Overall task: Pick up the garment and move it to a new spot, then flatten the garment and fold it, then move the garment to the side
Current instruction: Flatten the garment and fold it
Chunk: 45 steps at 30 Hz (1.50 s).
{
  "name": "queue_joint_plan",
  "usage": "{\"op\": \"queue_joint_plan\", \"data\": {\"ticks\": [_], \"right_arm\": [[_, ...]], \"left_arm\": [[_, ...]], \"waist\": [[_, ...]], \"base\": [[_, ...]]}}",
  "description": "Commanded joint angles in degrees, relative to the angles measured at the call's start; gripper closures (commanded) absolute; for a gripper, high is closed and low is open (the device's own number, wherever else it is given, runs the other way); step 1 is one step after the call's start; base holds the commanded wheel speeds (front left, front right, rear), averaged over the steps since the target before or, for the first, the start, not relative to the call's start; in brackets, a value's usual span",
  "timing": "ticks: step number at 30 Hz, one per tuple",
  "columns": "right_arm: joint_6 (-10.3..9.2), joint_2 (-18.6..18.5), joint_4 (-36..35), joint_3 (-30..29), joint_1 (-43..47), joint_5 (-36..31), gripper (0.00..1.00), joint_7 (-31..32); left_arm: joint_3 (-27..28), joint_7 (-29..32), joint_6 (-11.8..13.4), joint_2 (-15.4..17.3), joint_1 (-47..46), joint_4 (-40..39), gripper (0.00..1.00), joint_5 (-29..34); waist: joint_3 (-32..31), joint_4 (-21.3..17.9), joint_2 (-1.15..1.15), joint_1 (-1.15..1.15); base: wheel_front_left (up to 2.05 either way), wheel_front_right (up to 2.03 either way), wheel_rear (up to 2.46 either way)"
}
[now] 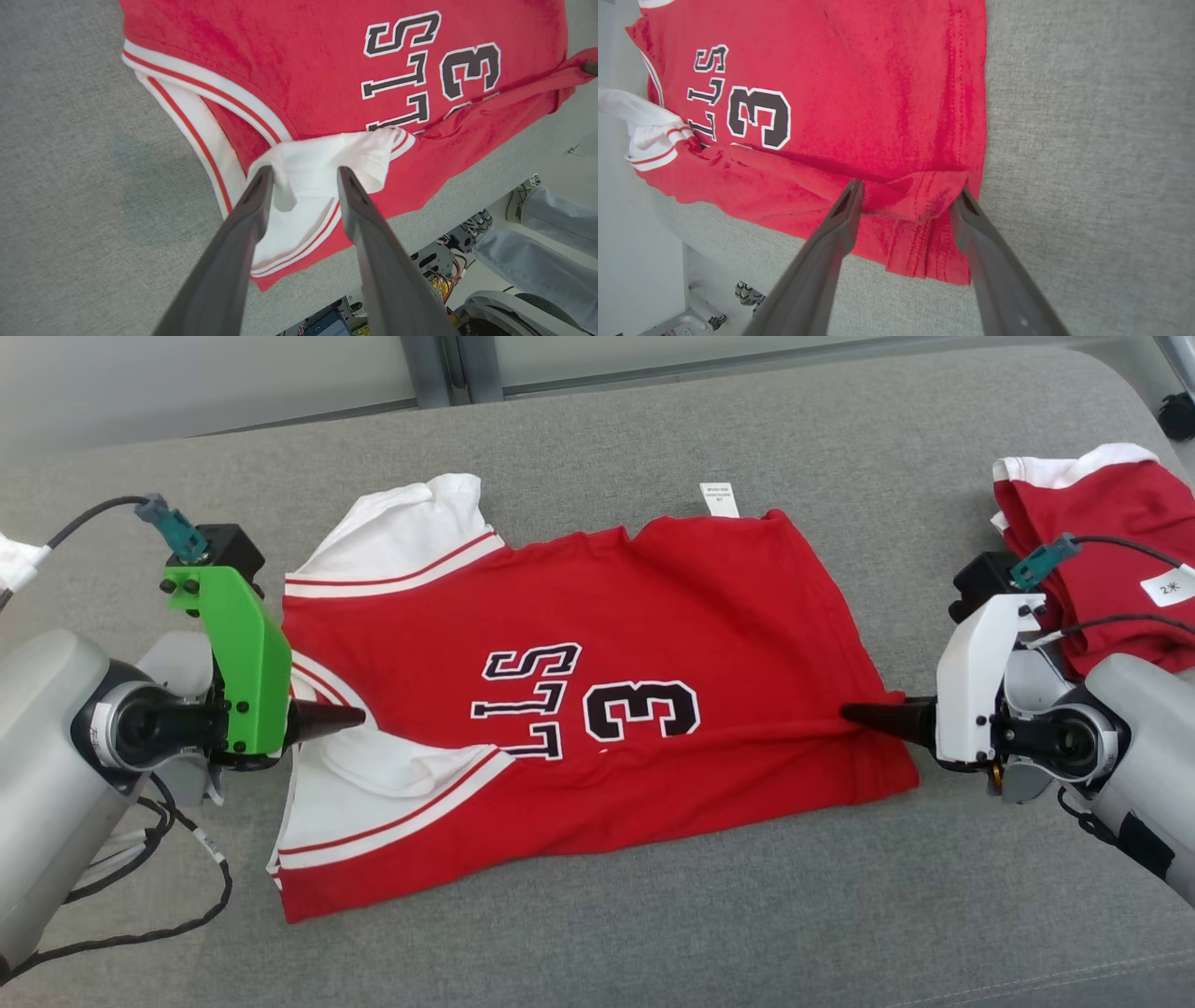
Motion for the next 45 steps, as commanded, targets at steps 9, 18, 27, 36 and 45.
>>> {"op": "queue_joint_plan", "data": {"ticks": [9, 18, 27, 36, 45], "right_arm": [[0.00, -1.93, -3.84, -5.50, 4.19, -2.78, 0.00, -16.93], [0.00, -2.42, -5.71, -11.66, 14.01, -11.36, 0.00, -42.08], [0.00, 6.85, -10.03, -33.76, 30.51, -29.96, 0.00, -47.64], [0.00, 17.03, -14.89, -44.79, 44.13, -45.54, 0.00, -47.68], [0.00, 19.27, -11.40, -45.24, 44.08, -50.74, 0.00, -46.47]], "left_arm": [[2.45, -16.20, -5.00, 0.53, 3.54, 1.64, 0.00, 5.26], [7.54, -46.44, 2.67, 1.77, 15.57, -4.96, 0.00, 13.28], [12.54, -65.87, 13.63, 1.36, 30.82, -14.47, 0.00, 20.76], [33.19, -66.22, 15.47, -9.87, 48.71, -20.84, 0.00, 40.89], [40.47, -66.24, 8.90, -17.36, 55.17, -18.57, 0.00, 49.10]], "waist": [[-5.67, 1.08, 0.00, 0.00], [-10.73, 1.84, 0.00, 0.00], [-12.33, 2.13, 0.00, 0.00], [-12.31, 2.34, 0.00, 0.00], [-12.09, 2.76, 0.00, 0.00]], "base": [[0.00, 0.00, 0.00], [0.00, 0.00, 0.00], [0.00, 0.00, 0.00], [0.00, 0.00, 0.00], [0.00, 0.00, 0.00]]}}
